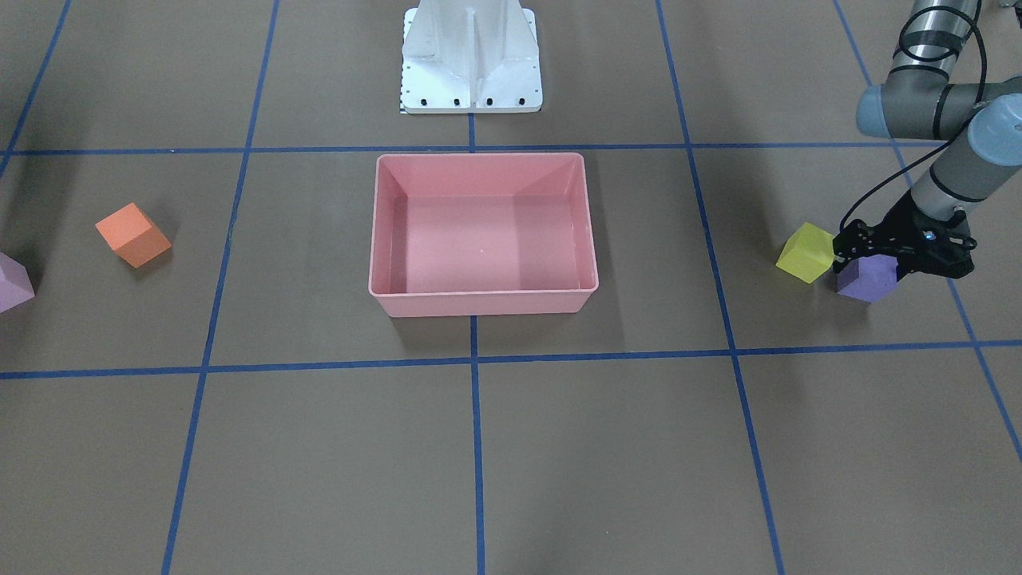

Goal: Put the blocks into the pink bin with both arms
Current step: 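Lower the left gripper onto the purple cube and grasp it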

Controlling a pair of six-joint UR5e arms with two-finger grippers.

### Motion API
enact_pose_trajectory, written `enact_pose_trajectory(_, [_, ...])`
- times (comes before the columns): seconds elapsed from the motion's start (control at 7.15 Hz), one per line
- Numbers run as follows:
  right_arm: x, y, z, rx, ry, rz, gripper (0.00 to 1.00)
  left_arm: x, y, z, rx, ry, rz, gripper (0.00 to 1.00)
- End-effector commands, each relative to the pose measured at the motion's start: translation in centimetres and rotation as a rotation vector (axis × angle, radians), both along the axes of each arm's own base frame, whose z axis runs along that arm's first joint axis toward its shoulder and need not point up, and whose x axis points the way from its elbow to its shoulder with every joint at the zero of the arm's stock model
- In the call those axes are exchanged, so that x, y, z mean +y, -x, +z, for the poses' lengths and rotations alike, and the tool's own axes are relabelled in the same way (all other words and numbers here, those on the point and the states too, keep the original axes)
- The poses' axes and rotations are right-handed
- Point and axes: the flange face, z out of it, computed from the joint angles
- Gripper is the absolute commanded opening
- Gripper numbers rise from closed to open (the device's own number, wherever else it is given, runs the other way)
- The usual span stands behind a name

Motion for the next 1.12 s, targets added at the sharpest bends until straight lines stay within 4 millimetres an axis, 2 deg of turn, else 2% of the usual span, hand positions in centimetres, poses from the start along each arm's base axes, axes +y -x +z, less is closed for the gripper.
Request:
enact_pose_trajectory(0.0, [0.0,0.0,0.0,0.000,0.001,0.000,1.00,0.2,0.0,1.0,0.006,-0.016,0.005,0.42])
enact_pose_trajectory(0.14, [0.0,0.0,0.0,0.000,-0.001,0.000,1.00,0.2,-0.1,0.3,0.021,-0.025,0.015,0.38])
enact_pose_trajectory(0.28, [0.0,0.0,0.0,0.000,-0.001,0.000,1.00,0.1,0.2,-0.9,0.051,-0.021,0.027,0.26])
enact_pose_trajectory(0.42, [0.0,0.0,0.0,-0.001,0.001,0.000,1.00,-1.1,3.1,-1.6,0.100,0.007,0.002,0.21])
enact_pose_trajectory(0.56, [0.0,0.0,0.0,-0.001,0.001,0.000,1.00,-3.8,5.4,-5.6,0.155,0.011,-0.025,0.21])
enact_pose_trajectory(0.7, [0.0,0.0,0.0,-0.002,0.002,0.001,1.00,-6.7,5.1,-12.3,0.153,0.018,-0.045,0.21])
enact_pose_trajectory(0.84, [0.0,0.1,0.0,-0.005,0.009,0.008,1.00,-8.2,4.6,-18.8,0.142,0.039,-0.062,0.21])
enact_pose_trajectory(0.98, [-0.1,0.4,-0.1,-0.009,0.017,0.013,1.00,-8.6,3.8,-23.8,0.153,0.076,-0.089,0.22])
